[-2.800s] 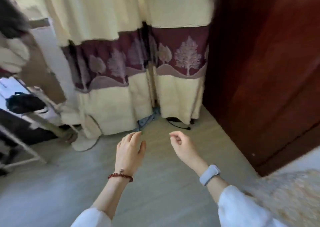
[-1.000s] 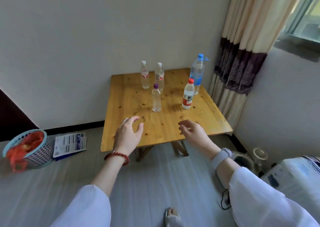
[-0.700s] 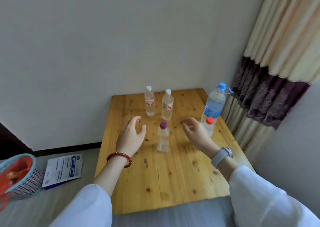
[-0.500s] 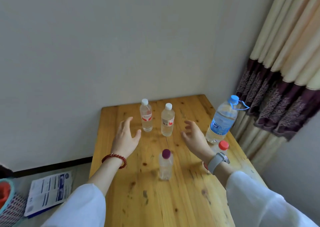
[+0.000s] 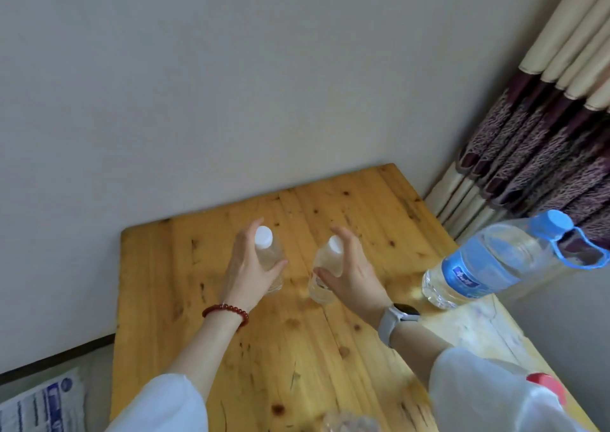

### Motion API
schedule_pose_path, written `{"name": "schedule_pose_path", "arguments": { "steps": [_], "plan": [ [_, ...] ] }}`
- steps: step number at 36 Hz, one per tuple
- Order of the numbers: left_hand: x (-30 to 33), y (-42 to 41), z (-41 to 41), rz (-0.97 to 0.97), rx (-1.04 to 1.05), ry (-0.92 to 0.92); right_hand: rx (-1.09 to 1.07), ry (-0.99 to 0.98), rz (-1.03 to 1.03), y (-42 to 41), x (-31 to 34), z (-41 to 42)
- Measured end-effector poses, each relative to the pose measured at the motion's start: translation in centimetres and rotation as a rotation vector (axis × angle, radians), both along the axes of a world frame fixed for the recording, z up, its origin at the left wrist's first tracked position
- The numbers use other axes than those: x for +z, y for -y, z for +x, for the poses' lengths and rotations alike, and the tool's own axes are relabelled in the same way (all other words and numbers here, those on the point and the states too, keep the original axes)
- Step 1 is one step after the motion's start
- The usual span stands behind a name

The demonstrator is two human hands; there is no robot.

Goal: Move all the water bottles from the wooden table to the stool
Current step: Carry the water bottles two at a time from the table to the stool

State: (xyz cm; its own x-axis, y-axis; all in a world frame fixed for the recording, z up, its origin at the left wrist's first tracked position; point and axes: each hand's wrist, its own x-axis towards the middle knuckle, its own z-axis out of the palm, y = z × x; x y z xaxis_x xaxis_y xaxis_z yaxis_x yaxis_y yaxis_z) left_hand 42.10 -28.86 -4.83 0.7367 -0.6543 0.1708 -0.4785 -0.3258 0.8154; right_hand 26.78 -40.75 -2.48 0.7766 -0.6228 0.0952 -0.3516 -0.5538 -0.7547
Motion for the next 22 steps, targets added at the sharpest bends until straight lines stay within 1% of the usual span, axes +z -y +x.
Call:
{"name": "schedule_pose_path", "arguments": {
  "steps": [4, 9, 12, 17, 19, 22],
  "plan": [
    [-1.0, 0.5, 0.4, -0.01, -0.012, 0.025, -0.031, 0.024, 0.038, 0.0, -0.7, -0.2],
    [-0.5, 0.5, -0.3, -0.028, -0.015, 0.002, -0.2, 0.018, 0.218, -0.4, -0.8, -0.5],
    [0.6, -0.5, -1.4, -0.059, -0.012, -0.024, -0.227, 0.024, 0.231, -0.5, 0.0, -2.0],
    [5.1, -1.7, -3.9, -0.131, 0.006, -0.036, -0.261, 0.135, 0.2, -1.1, 3.9, -5.7],
    [7.9, -1.7, -5.4, -0.198, 0.004, -0.035, -0.286, 0.165, 0.179, -1.3, 6.3, -7.6],
    [12.6, -1.1, -8.3, -0.332, -0.029, -0.026, -0.328, 0.249, 0.076, -1.6, 10.5, -11.2]
  ]
}}
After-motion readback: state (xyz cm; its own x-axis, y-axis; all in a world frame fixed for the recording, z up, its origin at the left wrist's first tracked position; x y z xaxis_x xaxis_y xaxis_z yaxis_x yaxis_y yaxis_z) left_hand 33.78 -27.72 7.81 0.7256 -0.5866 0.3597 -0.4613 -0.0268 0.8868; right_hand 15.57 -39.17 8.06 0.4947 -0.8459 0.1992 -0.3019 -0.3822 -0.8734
